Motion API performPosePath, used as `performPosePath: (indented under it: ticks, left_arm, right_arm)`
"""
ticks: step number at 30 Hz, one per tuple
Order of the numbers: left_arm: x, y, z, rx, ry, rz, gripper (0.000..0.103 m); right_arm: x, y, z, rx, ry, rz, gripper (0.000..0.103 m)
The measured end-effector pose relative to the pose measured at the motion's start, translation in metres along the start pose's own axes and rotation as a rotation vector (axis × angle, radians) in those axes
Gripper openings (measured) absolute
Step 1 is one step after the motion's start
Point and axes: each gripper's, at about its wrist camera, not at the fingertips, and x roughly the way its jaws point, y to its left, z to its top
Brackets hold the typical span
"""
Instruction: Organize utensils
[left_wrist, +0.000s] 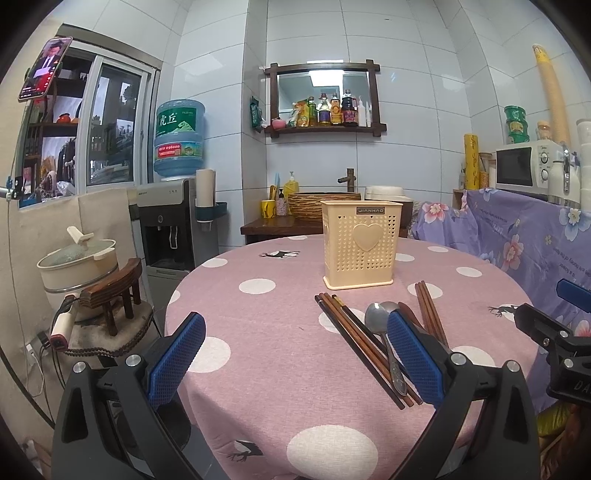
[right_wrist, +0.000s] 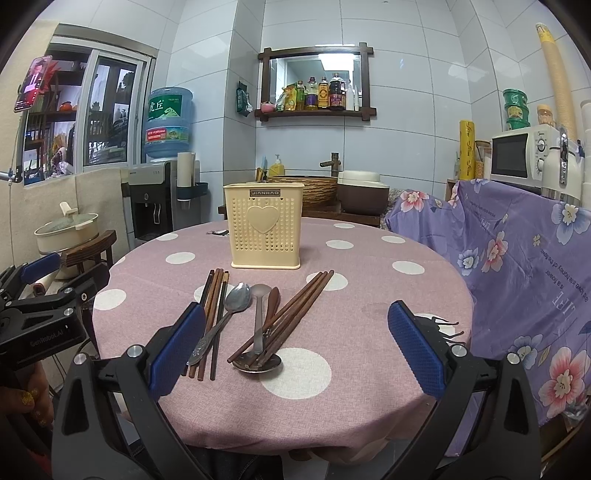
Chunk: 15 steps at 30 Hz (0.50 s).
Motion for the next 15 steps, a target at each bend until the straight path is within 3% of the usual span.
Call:
performPosePath:
  ticks: [15]
  left_arm:
    - [-0.0007, -0.0012, 0.0010, -0.002, 0.002, 0.001, 0.098]
  right_arm:
    - [0.0006, -0.0009, -0.0001, 0.000, 0.002, 0.001, 0.098]
